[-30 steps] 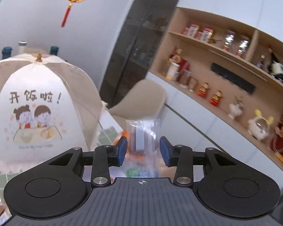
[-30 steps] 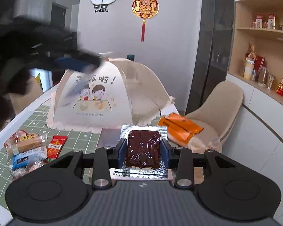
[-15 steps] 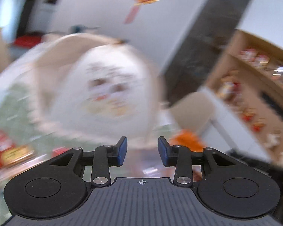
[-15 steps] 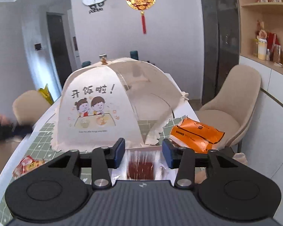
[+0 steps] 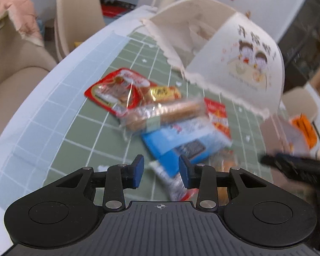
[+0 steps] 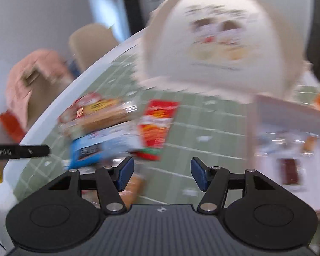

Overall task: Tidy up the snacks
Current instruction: 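Grasp the clear packet of orange bread from the pile with the right gripper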

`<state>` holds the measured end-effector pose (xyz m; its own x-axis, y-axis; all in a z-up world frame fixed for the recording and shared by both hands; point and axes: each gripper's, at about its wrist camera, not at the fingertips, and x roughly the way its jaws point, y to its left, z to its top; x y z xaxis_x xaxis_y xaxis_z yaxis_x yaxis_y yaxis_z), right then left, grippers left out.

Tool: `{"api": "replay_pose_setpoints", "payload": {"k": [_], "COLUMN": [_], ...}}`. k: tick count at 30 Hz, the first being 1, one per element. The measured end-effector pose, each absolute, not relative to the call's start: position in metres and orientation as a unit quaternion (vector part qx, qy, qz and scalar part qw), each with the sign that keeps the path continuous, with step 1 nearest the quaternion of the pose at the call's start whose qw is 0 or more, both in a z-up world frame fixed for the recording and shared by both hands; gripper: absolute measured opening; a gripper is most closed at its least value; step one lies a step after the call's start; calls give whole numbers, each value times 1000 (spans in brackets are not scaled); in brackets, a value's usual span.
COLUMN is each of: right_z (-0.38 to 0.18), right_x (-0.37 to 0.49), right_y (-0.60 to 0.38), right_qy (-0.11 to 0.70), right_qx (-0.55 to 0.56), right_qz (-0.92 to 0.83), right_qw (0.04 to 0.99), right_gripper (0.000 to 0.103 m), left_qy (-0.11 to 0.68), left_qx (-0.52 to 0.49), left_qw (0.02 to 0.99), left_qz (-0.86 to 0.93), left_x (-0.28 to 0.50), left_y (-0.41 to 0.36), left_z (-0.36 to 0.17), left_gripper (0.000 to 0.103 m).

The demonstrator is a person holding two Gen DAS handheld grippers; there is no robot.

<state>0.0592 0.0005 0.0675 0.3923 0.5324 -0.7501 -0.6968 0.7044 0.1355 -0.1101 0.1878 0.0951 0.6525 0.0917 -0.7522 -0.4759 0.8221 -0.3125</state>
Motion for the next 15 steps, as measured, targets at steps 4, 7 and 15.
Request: {"api": "replay_pose_setpoints", "payload": {"k": [4,7,15], "right_z": [51,32,21], "right_x": [66,60,21], "right_y": [52,70,-5], "right_qy": [428,443,461], "right_qx": [-118,-151,-147], "right_qz": [391,365,324], "right_qw": [807,805,813], "right_gripper": [60,60,56], "left_qy": [414,425,431], "left_qx": [-267,-275,-261], "left_qw": [861,855,855], "left_qz": [124,113,125], "left_x": [-114,-111,-71], "left_y": [185,184,178], "left_z": [80,72,58], "left_gripper": [40,40,40]}}
